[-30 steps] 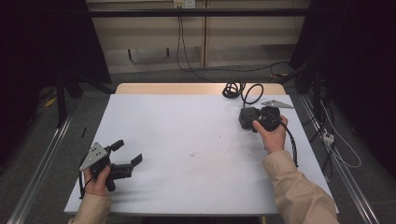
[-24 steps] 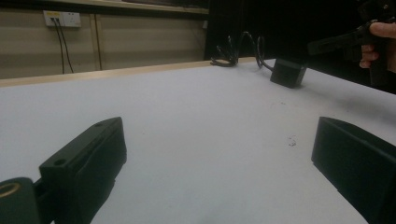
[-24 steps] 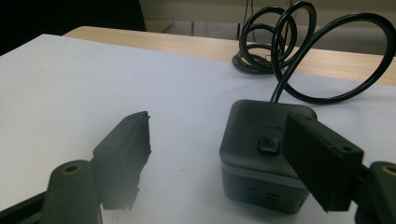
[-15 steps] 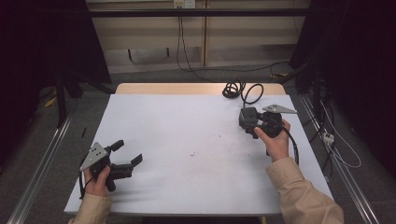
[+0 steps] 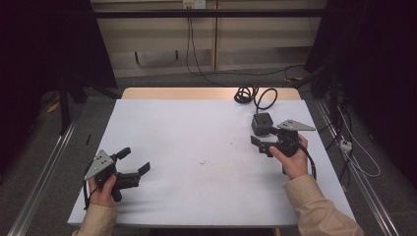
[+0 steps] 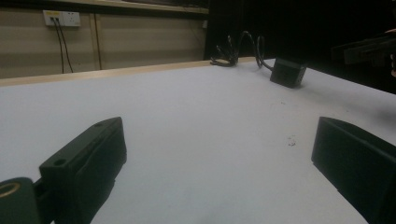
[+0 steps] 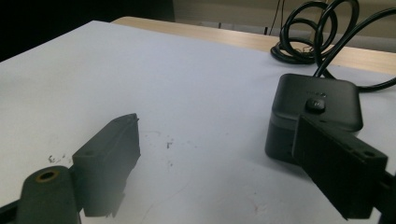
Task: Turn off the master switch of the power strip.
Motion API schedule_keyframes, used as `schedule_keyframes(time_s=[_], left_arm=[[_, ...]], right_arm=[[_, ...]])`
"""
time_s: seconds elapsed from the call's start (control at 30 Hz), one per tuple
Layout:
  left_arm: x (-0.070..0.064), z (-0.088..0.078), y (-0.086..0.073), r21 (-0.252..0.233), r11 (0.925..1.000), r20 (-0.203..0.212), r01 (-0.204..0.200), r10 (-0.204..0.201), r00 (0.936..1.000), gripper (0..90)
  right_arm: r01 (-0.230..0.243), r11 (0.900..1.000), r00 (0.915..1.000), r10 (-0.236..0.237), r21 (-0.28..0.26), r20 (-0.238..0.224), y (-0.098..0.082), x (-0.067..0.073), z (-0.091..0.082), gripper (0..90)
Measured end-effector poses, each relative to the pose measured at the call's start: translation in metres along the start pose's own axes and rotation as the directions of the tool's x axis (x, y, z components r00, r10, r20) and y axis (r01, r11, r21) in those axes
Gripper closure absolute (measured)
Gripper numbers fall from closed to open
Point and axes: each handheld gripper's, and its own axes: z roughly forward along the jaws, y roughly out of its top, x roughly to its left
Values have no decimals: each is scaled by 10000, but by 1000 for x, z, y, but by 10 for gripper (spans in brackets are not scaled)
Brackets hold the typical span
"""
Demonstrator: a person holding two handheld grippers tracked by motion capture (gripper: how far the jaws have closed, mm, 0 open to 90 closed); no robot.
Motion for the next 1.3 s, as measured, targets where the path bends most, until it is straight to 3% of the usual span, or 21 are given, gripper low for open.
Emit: schedule_keyframes(time_s=[0.17, 1.3], left_arm=[[0, 0, 0, -13, 10000, 1, 2, -2, 10000, 28], [0, 1, 0, 27, 10000, -32, -16, 16, 10000, 28]], right_arm=[[216, 9997, 9997, -215, 139, -73, -8, 5, -3, 145], [105, 9996, 9989, -93, 256, -456, -55, 17, -37, 125]])
